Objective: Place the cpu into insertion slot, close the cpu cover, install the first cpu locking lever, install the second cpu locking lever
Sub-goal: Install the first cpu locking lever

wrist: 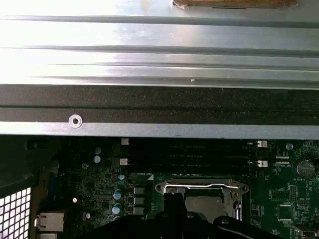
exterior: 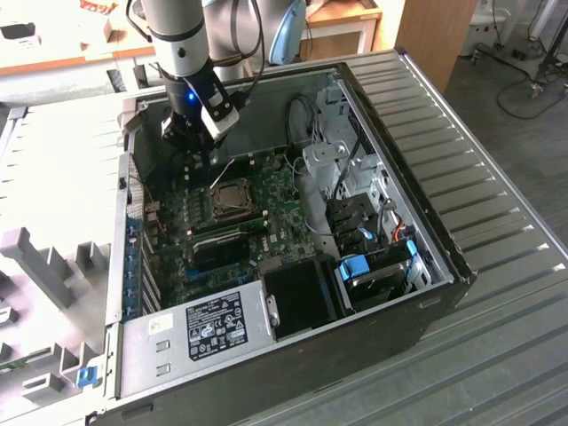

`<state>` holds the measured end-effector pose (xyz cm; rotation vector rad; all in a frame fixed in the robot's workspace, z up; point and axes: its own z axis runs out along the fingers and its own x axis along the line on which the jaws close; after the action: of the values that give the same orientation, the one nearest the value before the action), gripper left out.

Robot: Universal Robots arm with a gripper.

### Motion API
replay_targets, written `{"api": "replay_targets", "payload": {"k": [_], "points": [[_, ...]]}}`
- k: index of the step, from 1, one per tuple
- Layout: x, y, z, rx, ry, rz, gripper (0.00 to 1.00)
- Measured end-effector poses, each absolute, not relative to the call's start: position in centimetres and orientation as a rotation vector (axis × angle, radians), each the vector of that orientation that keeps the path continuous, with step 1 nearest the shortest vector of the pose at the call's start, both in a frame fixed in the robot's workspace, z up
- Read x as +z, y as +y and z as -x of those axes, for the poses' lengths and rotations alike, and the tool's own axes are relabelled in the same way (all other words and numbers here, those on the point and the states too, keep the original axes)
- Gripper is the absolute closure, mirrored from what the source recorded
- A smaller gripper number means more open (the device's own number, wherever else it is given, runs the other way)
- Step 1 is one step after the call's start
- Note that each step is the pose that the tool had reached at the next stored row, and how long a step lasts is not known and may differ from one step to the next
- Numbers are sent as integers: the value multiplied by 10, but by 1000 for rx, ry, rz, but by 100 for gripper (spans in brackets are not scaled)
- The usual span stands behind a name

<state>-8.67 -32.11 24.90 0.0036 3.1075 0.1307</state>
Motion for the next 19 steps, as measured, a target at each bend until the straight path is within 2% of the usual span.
{"api": "replay_targets", "payload": {"k": [2,19], "points": [[249,-321,87,105,3108,-3,90],[244,-321,78,105,3109,-4,90]]}}
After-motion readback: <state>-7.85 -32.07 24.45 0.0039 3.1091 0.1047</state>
